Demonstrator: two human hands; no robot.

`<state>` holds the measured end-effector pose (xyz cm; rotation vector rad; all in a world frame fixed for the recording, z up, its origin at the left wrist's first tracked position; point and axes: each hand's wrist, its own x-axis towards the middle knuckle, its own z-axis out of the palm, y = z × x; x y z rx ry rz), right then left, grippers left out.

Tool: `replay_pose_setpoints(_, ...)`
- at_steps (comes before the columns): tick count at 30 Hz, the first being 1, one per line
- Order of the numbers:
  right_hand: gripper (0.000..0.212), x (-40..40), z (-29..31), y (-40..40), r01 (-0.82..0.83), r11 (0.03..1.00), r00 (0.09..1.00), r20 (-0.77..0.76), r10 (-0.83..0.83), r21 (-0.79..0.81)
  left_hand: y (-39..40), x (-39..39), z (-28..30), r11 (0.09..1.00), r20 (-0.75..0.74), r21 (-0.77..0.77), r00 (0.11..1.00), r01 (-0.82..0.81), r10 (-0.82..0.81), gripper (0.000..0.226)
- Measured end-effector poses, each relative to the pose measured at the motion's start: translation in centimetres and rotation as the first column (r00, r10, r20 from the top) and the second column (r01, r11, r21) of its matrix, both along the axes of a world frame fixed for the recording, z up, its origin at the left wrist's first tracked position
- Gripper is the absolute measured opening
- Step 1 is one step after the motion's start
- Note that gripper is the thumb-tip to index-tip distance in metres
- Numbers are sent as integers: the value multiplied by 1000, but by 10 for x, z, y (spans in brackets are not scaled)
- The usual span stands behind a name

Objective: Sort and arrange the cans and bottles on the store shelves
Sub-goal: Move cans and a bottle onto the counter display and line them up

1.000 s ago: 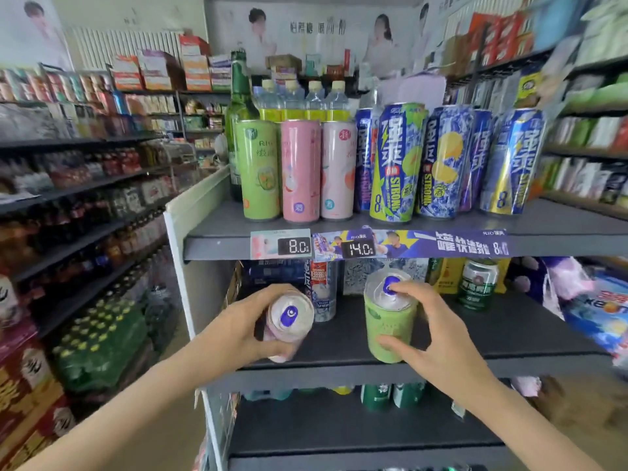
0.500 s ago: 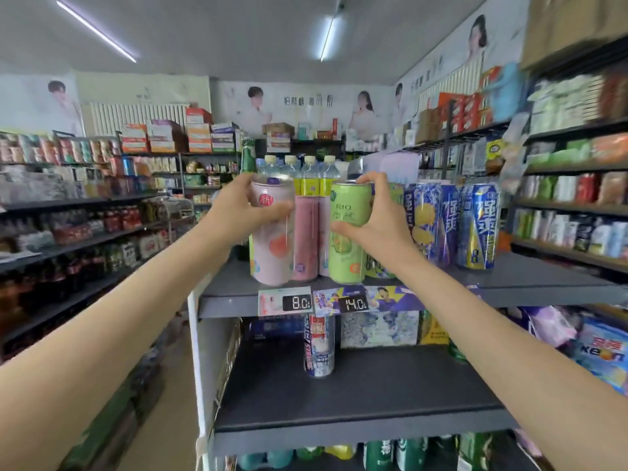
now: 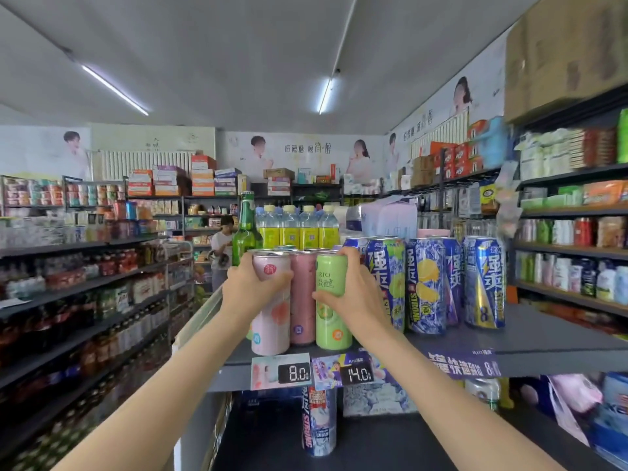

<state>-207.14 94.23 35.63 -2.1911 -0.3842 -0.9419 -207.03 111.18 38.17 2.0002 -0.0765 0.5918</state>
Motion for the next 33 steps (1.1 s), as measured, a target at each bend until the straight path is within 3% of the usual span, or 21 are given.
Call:
replay_pose_setpoints(4, 75, 8, 0, -1, -27, 999, 999, -24, 27, 19, -7, -3, -10, 992, 34, 84, 996, -90, 88, 79)
replay_pose_setpoints(11, 81, 17, 2, -4, -65, 998, 995, -72, 66, 15, -4, -4, -23, 996, 59, -38, 995, 80, -77, 92)
replay_pose_setpoints(15, 104, 15, 7, -16, -121, 985, 963, -255, 86, -125, 4, 0, -34, 972, -28, -153, 983, 178, -184, 121)
replay_pose_setpoints(22, 111, 18, 12, -11, -20, 974, 972, -233, -34, -227, 13, 3, -41, 931, -36, -169, 942, 323, -333, 93)
replay_pose_setpoints(29, 104, 37, 0, 6, 80, 963, 982, -144, -120, -257, 12, -2, -44, 909, -4, -202, 928, 365, -373, 90)
replay_pose_setpoints(33, 101, 43, -3, 7, 58, 971, 986, -140, -92, -231, 18, -3, -47, 912, -19, -168, 923, 375, -384, 87)
